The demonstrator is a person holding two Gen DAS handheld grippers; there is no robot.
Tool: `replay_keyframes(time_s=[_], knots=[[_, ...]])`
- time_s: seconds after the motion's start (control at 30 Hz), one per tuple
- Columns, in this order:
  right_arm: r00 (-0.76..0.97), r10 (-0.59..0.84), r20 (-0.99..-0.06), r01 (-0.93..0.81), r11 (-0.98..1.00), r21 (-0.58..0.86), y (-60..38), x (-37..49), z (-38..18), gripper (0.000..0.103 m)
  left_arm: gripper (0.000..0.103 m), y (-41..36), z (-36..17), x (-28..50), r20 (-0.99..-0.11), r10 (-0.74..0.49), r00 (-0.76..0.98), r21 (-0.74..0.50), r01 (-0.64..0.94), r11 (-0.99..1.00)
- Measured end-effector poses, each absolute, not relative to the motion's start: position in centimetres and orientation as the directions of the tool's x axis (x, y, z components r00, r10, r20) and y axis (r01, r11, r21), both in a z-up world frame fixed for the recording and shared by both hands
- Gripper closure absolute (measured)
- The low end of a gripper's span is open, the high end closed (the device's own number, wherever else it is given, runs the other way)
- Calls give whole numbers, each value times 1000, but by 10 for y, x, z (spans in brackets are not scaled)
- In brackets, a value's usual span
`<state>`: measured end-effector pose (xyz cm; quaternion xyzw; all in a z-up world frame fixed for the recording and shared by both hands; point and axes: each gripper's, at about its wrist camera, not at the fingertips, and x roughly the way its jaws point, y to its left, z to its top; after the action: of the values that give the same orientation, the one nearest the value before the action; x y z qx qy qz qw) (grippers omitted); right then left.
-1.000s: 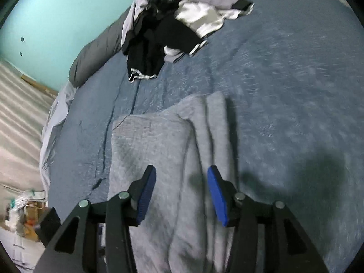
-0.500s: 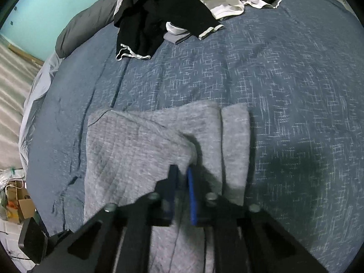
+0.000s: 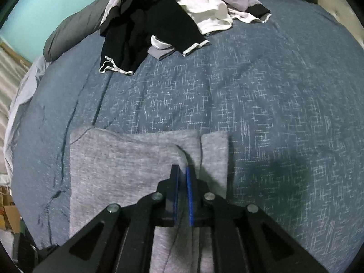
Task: Fold clothes
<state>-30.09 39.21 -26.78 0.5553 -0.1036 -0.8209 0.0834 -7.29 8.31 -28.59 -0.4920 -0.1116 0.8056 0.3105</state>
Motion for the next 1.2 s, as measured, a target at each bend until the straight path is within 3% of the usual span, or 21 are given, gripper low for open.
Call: replay_keyframes(time_s=[0.13,0.3,0.47,0.8,0.97,1.2], knots=[[-405,-259,-877,38,-963,267,399,-289,-249,95,34,82,-287,-71,-725,608,-324,-482,-392,-784],[-354,-403,-844,155,-915,372,384,-267,-241,95,34,85,-289,-75,-728,603,-326,-476,-392,-787],[-250,-319,-914,159,-945,287,377,-253,-263,95,34,92,-295,-83,-729,602,-327,-477,-387,-789],[-261,-378,-888,125,-926,357,400,-211,-238,94,34,92,-295,-83,-731,599,-327,-478,-381,-792],[-249,-389,-887,78,-921,382,407,-184,-244,68,34,82,-289,-88,-719,614,-326,-514,-346,-785],[-238,-399,-886,30,-914,404,422,-159,-245,51,34,74,-282,-94,-718,620,-317,-539,-310,-783]])
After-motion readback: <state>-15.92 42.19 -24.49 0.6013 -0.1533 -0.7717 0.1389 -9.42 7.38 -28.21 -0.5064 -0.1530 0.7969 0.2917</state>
